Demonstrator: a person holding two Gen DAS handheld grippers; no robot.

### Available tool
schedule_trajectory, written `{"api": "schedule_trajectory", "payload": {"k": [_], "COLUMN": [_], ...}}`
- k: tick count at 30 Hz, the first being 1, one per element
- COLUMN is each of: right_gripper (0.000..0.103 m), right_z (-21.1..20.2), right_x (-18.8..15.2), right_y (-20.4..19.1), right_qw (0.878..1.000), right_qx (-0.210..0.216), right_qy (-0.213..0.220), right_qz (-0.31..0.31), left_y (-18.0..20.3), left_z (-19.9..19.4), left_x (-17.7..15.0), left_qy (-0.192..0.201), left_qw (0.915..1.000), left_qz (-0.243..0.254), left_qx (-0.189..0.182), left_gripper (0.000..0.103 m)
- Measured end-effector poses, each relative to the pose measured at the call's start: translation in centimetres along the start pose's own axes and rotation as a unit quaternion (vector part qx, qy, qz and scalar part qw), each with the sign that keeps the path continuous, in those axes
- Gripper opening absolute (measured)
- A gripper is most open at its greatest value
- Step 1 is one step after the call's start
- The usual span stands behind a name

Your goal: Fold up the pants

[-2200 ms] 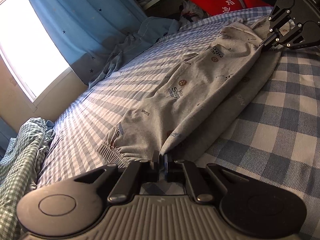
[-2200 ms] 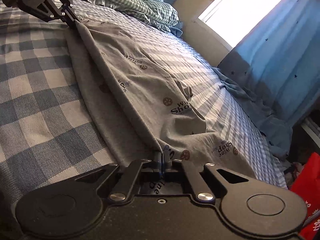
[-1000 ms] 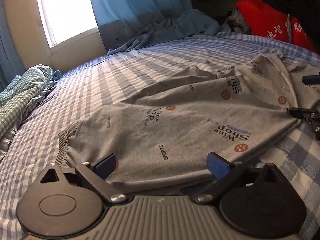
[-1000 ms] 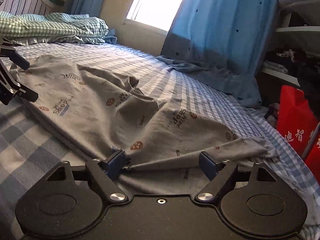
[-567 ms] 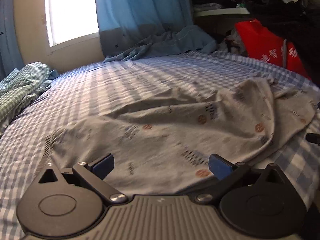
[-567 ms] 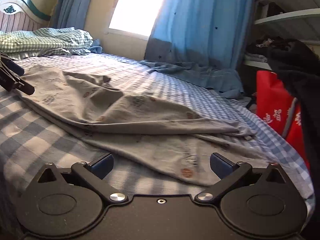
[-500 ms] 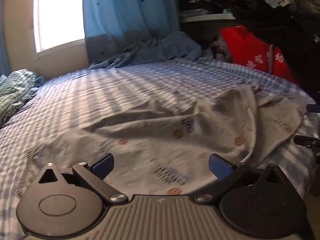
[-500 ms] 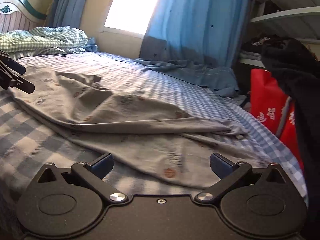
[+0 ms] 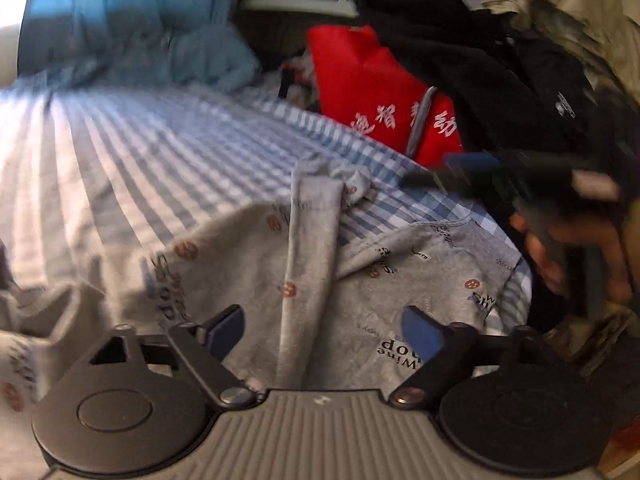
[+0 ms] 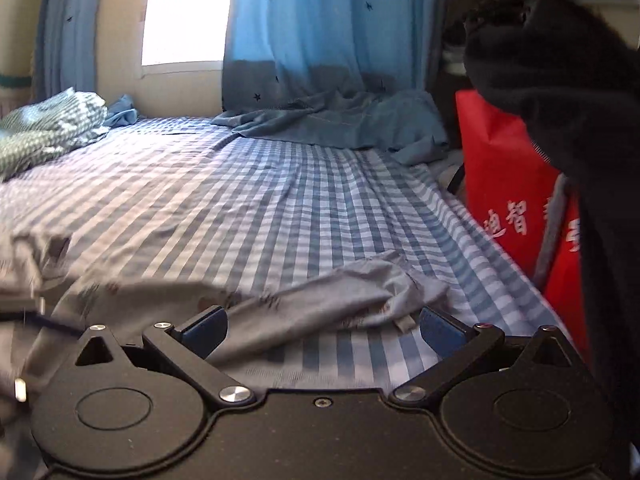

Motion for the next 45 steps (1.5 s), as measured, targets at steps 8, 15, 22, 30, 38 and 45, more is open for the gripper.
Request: {"api": "schedule_trajectory", "payload": {"k": [8,15,22,30,38,45], "right_gripper": [0.078,0.058,0.0,0.0,0.0,0.0], "right_z": [14.0,21.7,21.9,12.7,-1.8,-9.3], "right_x": [3.2,1.2,0.8,5.8,6.8,-4.0], "right_y": [2.8,3.6,3.6,6.4,9.7,11.5], "right_qw": [0.99,0.971,0.968,0.983,0.984,0.966], "right_qx": [-0.022,-0.112,-0.15,-0.125,-0.114,-0.161], "right_qy": [-0.097,-0.179,-0.182,-0.069,0.022,0.01], "right_qz": [0.105,0.116,0.081,0.118,0.134,0.199], "left_y": [-2.0,-3.0,-2.2,0.5,5.1,7.3], "left_z": [0.6,1.1,0.8,-1.2,-4.1,-3.3], "left_x": [-0.5,-0.4,-0.4,0.8,0.4,-2.6], "left_qy": [-0.032,-0.047,-0.048,-0.019,0.003,-0.026], "left_qw": [0.9985,0.9973,0.9978,0.9995,0.9915,0.9823], "left_qz": [-0.041,-0.056,-0.044,0.014,0.129,0.184], "left_qx": [-0.015,-0.005,0.004,0.019,0.018,0.027], "left_gripper": [0.034,0.014,0.001,0.0,0.0,0.0]}}
Point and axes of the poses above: each gripper's, at about its wrist camera, not at the fingertips, and z roughly the way its jaws point, y to its right, x to its top, the point moved 6 cm from there along z, roughly the way its jaws point, and after that the axes turned 10 degrees about y, right-handed, at the moved point
